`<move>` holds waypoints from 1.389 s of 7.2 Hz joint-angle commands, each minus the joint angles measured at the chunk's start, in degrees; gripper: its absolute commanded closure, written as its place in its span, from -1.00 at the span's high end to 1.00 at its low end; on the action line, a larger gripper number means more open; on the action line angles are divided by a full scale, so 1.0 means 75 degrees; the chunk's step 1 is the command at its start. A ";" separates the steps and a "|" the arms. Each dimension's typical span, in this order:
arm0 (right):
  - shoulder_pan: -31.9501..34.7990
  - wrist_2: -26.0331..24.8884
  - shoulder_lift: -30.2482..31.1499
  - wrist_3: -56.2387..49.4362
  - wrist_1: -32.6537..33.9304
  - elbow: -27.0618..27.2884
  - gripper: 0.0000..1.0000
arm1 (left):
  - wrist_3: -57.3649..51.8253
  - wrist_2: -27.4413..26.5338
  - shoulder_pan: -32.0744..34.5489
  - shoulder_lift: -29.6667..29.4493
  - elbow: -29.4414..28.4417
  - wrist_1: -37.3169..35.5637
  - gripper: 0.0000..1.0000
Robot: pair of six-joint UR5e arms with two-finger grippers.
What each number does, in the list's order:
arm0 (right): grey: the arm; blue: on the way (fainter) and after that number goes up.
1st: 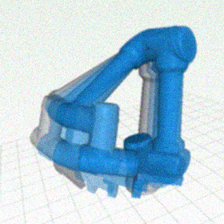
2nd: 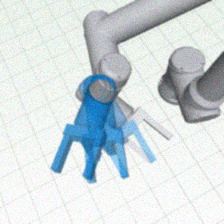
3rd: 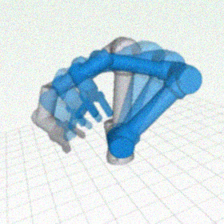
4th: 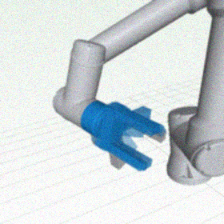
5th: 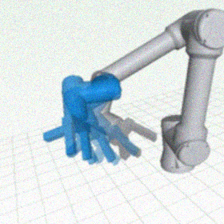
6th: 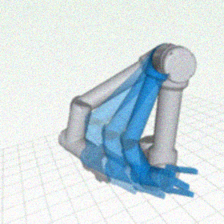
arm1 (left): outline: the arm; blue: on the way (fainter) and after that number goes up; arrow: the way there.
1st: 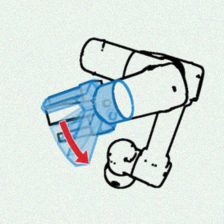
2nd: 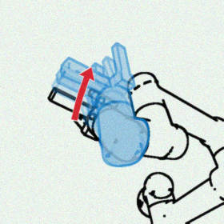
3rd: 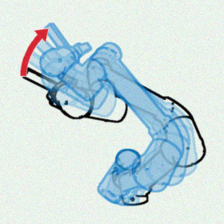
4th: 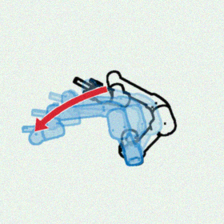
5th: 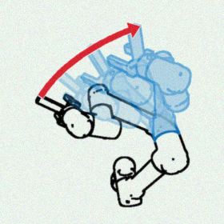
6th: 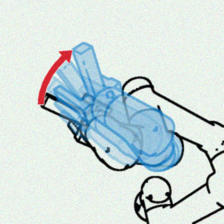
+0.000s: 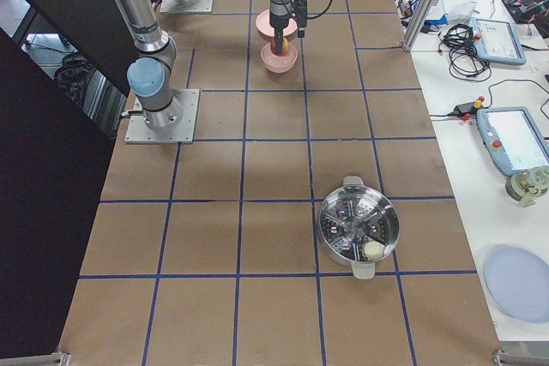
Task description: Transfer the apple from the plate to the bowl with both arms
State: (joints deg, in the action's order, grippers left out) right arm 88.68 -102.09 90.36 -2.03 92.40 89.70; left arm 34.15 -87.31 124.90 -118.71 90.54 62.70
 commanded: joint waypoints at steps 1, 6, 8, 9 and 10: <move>0.0012 -0.0029 0.0011 -0.0046 -0.0027 0.0005 1.00 | 0.0006 0.0027 0.0011 -0.0145 -0.0013 -0.0039 -0.14; 0.0047 0.0472 0.0023 -0.0035 0.0020 0.0005 1.00 | -0.0576 -0.0195 -0.0384 0.1463 0.0114 0.1379 0.94; 0.0117 0.0873 0.0046 0.0012 0.0113 -0.0053 1.00 | -0.1644 -0.0195 -0.1727 0.3058 0.0186 0.2977 0.94; 0.0140 0.1129 0.0046 0.0036 0.0149 -0.0112 1.00 | -0.2621 -0.0207 -0.2454 0.3518 0.0174 0.3529 0.94; 0.0140 0.1538 0.0023 0.0036 0.0253 -0.0101 1.00 | -0.3478 -0.0369 -0.3227 0.3917 0.0151 0.3895 0.94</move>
State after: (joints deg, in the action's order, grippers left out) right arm 89.64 -93.63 90.65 -1.85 93.57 89.05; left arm 15.55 -89.16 107.48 -93.55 91.79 87.67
